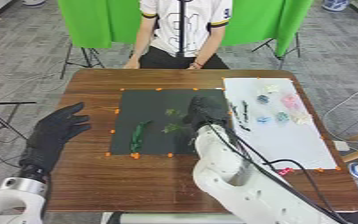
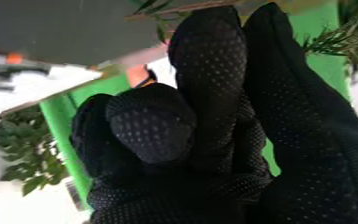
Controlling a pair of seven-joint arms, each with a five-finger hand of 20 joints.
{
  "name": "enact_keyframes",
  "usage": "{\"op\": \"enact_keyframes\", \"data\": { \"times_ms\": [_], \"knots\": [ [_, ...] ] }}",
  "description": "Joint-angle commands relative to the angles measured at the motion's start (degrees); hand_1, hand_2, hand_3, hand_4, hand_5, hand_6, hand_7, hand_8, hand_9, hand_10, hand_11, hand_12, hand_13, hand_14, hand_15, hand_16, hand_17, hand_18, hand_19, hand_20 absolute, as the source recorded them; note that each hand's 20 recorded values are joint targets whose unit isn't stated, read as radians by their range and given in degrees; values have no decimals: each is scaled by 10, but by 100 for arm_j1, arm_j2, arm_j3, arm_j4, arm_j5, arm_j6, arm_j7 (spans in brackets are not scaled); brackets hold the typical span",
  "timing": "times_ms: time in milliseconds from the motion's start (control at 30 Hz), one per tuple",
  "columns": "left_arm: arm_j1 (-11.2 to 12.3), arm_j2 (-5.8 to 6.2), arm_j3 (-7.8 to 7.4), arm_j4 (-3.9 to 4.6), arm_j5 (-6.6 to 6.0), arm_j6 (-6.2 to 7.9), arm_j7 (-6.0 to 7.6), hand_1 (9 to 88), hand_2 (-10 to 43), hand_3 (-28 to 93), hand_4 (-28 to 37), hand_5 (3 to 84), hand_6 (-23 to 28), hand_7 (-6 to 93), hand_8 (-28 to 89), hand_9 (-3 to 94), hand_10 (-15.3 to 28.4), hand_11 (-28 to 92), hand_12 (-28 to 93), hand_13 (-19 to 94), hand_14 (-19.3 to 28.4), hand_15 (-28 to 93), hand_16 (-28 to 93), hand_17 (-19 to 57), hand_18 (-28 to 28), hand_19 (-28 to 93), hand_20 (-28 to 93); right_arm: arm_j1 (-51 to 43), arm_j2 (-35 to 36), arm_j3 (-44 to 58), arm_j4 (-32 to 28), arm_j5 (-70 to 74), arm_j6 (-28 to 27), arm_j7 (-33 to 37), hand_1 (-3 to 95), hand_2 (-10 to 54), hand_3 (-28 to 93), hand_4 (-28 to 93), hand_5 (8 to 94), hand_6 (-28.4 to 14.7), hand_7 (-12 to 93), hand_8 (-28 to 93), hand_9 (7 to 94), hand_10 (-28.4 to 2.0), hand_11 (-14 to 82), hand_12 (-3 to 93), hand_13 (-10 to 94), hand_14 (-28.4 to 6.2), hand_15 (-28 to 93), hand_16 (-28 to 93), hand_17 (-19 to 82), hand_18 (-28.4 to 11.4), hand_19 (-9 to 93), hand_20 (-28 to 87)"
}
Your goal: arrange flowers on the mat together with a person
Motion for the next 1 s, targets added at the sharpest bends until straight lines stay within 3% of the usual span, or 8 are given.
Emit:
{"op": "enact_keyframes", "data": {
  "times_ms": [33, 300, 467, 667, 1000],
  "knots": [
    [-241, -3, 207, 103, 67, -169, -139, 277, 49, 796, -232, 364, 93, 188, -122, 338, 199, 372, 89, 249, 259, 641, -135, -73, 223, 566, 72, 22, -376, -181, 277, -249, -334, 115, 566, -95, 551, -224, 928, 12, 173, 93, 937, -99, 427, 186, 886, -76, 637, 230, 605, -187, 932, 377],
    [-248, 47, 231, 96, 74, -143, -163, 276, 51, 799, -223, 365, 93, 188, -122, 338, 200, 371, 89, 249, 259, 641, -135, -73, 223, 566, 72, 23, -606, -284, 414, -541, -854, 118, 506, -88, 600, -225, 937, 18, 191, 48, 937, -94, 493, 157, 924, -71, 649, 220, 641, -197, 932, 459],
    [-355, 96, 331, 95, 104, -118, -225, 277, 51, 800, -219, 366, 94, 187, -122, 338, 199, 371, 89, 249, 259, 641, -135, -73, 223, 566, 72, -24, -788, -190, 437, -556, -1214, 74, 473, -49, 607, -213, 937, 22, 242, -124, 937, -90, 520, 144, 937, -68, 659, 212, 668, -196, 932, 483],
    [-372, 119, 328, 102, 78, -89, -179, 278, 51, 801, -217, 365, 93, 188, -122, 337, 198, 373, 89, 249, 260, 640, -135, -74, 223, 566, 72, -54, -829, -169, 307, -334, -1472, -14, 474, -17, 593, -213, 937, 21, 276, -146, 937, -88, 541, 131, 937, -67, 687, 180, 690, -188, 932, 481],
    [-421, 151, 336, 111, 77, -56, -160, 280, 52, 805, -214, 364, 92, 189, -123, 337, 199, 373, 89, 249, 260, 641, -135, -73, 223, 567, 72, -24, -806, -355, 122, -205, -1593, 49, 453, -26, 616, -216, 937, 19, 288, -152, 937, -84, 542, 126, 937, -63, 693, 165, 703, -178, 932, 466]
  ]
}}
